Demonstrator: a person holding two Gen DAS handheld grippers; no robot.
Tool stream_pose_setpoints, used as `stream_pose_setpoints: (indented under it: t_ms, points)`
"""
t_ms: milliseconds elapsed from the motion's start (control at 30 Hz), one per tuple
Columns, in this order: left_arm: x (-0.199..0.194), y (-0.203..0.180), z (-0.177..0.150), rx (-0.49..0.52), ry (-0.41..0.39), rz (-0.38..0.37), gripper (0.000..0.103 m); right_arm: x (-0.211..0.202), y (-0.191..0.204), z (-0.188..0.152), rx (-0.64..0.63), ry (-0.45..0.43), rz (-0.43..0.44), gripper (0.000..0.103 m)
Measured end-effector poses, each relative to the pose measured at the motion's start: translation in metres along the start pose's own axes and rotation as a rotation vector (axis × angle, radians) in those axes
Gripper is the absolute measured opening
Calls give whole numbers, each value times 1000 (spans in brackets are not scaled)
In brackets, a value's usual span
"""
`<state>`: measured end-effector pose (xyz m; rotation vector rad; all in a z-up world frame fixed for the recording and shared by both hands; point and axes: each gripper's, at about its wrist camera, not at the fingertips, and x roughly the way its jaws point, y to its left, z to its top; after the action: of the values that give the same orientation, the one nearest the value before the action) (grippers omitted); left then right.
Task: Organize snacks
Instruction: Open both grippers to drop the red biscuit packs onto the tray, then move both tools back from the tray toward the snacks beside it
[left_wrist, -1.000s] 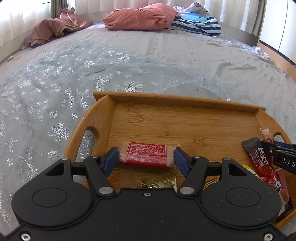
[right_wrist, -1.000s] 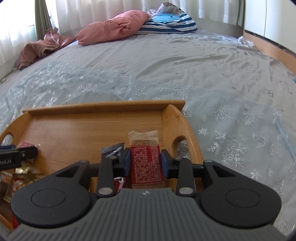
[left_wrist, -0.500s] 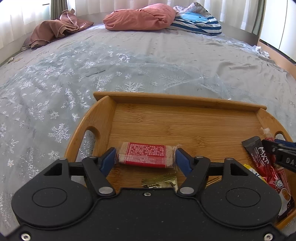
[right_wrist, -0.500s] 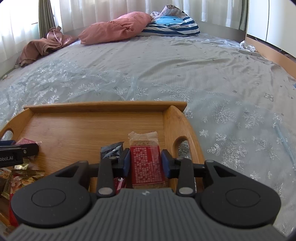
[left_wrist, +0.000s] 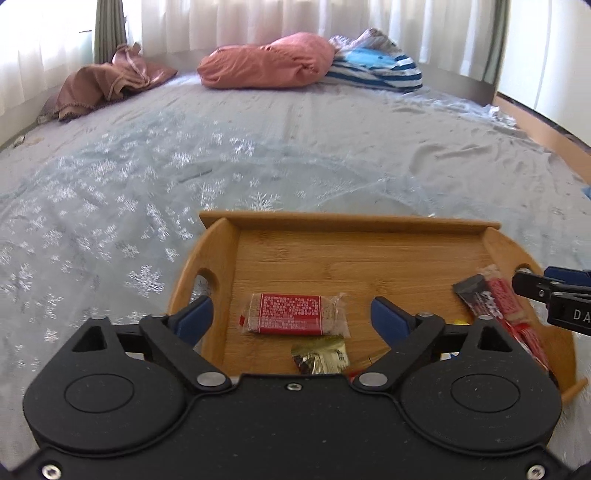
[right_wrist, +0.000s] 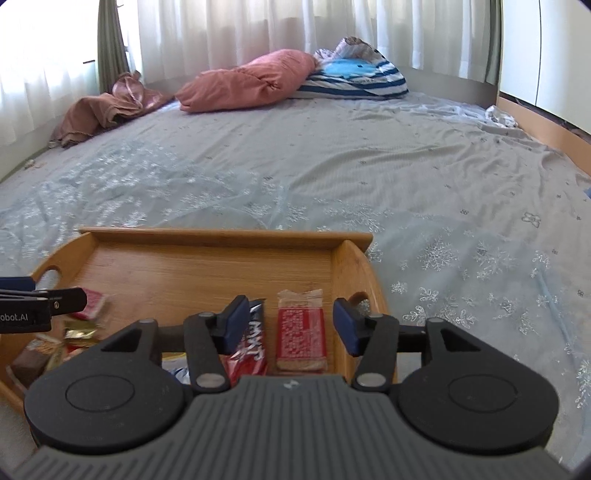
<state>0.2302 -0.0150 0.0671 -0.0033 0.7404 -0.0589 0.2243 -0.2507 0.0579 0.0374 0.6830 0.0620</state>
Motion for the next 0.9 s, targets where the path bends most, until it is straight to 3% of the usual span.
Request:
stream_pose_setpoints:
  t_ms: [133,500,900]
  points:
    - [-27,2,-11,30,-20,-26,96,-23,6,-7,-31,-16,25,74]
    - [-86,16,-54,-6,-37,-115,97,-78,19,-38,-53,-51,152,85]
    - [-118,15,-98,50,12,-189,98,-93,16,-73,-14,6,210,89]
